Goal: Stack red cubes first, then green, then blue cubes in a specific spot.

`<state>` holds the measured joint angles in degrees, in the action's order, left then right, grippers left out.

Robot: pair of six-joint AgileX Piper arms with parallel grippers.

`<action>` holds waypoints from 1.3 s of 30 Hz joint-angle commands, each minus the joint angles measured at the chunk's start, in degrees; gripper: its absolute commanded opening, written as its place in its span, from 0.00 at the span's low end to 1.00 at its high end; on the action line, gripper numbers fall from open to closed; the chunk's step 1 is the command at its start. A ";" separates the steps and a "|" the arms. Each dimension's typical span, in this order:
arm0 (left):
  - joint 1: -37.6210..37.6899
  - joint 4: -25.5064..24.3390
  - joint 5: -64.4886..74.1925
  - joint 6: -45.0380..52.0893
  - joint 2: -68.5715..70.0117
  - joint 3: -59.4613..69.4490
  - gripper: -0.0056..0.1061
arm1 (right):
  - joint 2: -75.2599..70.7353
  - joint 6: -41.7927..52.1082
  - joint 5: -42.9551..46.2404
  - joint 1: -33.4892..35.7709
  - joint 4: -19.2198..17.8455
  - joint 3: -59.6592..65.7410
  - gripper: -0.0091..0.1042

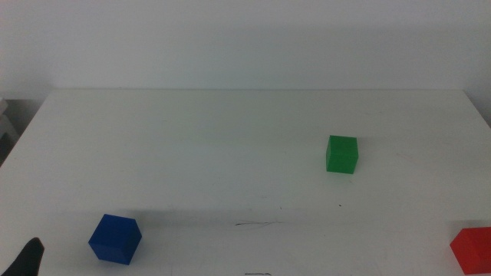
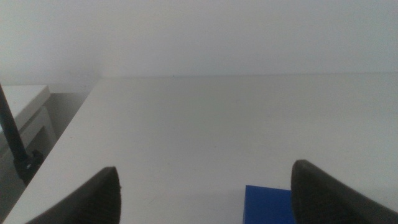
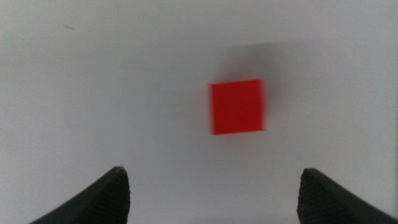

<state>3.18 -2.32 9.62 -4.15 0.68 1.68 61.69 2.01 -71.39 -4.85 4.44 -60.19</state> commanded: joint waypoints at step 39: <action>0.15 0.35 -4.50 -0.12 1.48 -0.24 0.89 | 20.88 12.59 19.97 0.92 -5.43 10.20 0.91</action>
<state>3.18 -2.32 9.62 -4.15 0.68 1.68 83.50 14.50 -52.64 -3.90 0.00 -48.75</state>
